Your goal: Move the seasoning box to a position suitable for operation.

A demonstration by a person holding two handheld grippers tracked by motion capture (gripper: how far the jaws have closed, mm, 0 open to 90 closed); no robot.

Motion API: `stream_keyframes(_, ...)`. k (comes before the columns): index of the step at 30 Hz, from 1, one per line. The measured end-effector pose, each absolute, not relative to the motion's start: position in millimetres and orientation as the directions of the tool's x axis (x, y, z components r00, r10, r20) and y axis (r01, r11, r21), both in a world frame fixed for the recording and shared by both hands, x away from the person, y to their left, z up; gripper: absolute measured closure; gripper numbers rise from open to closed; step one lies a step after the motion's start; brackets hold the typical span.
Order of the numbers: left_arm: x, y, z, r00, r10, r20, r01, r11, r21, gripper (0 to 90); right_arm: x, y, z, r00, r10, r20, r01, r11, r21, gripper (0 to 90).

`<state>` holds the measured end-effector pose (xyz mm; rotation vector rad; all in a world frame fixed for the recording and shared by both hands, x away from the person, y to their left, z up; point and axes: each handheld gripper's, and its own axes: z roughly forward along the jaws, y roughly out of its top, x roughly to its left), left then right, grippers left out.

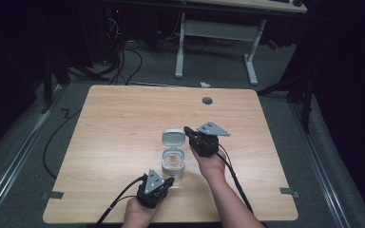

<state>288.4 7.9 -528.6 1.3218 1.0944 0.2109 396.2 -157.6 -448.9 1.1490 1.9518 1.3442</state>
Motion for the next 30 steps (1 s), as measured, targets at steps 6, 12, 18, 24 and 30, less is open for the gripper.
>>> stream_keyframes(6, 289, 7, -529, 0.519, 0.679, -0.519, 0.441, 0.308, 0.843, 90.0, 394, -155, -444, -0.530, 0.847, 0.045, 0.340, 0.164, 0.926, 89.4)
stream_keyframes(12, 289, 6, -530, 0.518, 0.678, -0.521, 0.444, 0.307, 0.842, 90.0, 386, -154, -444, -0.543, 0.839, 0.027, 0.324, 0.179, 0.929, 89.4)
stream_keyframes(18, 289, 7, -529, 0.520, 0.680, -0.518, 0.441, 0.305, 0.844, 90.0, 374, -153, -450, -0.558, 0.830, 0.024, 0.319, 0.188, 0.929, 89.3)
stream_keyframes(24, 288, 7, -529, 0.521, 0.676, -0.520, 0.442, 0.307, 0.843, 90.0, 359, -156, -454, -0.562, 0.827, 0.027, 0.312, 0.181, 0.933, 89.4)
stream_keyframes(30, 288, 7, -529, 0.522, 0.674, -0.523, 0.444, 0.308, 0.841, 90.0, 344, -154, -453, -0.587, 0.810, 0.014, 0.294, 0.197, 0.935, 89.3)
